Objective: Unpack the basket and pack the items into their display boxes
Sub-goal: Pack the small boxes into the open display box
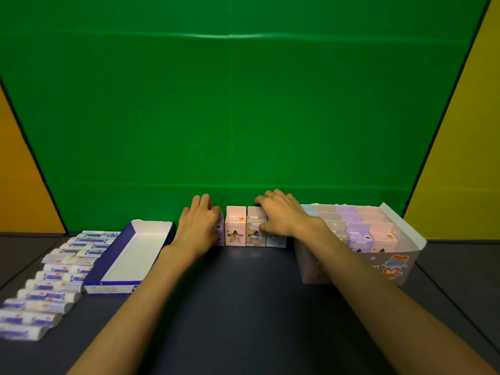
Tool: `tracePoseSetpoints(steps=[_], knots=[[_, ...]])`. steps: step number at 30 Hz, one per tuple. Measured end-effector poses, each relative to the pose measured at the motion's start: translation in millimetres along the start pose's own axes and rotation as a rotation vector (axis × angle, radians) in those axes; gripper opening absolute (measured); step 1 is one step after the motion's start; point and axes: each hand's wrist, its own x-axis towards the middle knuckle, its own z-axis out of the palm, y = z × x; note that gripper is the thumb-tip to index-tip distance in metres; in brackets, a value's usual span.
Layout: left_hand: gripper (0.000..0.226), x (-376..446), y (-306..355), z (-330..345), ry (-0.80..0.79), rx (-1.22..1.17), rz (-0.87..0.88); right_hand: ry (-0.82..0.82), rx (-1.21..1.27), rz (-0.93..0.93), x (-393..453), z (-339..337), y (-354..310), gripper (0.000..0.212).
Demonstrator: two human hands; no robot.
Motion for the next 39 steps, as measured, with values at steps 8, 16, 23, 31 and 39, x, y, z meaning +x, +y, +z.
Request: tracePoseSetpoints(steps=[8, 16, 23, 31, 39], knots=[[0.039, -24.1, -23.7, -24.2, -0.025, -0.305, -0.102, 0.019, -0.059, -0.036, 7.0, 4.5, -16.5, 0.055], [0.058, -32.2, -25.7, -60.8, 0.183, -0.516, -0.175, 0.031, 0.027, -0.041, 0.5, -7.5, -22.6, 0.047], [0.047, -23.0, 1.9, -92.7, 0.306, -0.887, -0.129, 0.101, 0.424, -0.031, -28.8, -56.3, 10.0, 0.063], [0.037, -2.5, 56.8, -105.2, 0.37, -1.04, 0.023, 0.168, 0.768, 0.011, -77.7, -75.1, 95.2, 0.04], [0.033, 12.3, 112.3, -95.3, 0.322, -1.058, 0.015, 0.015, 0.745, 0.061, -109.8, -58.8, 151.0, 0.041]])
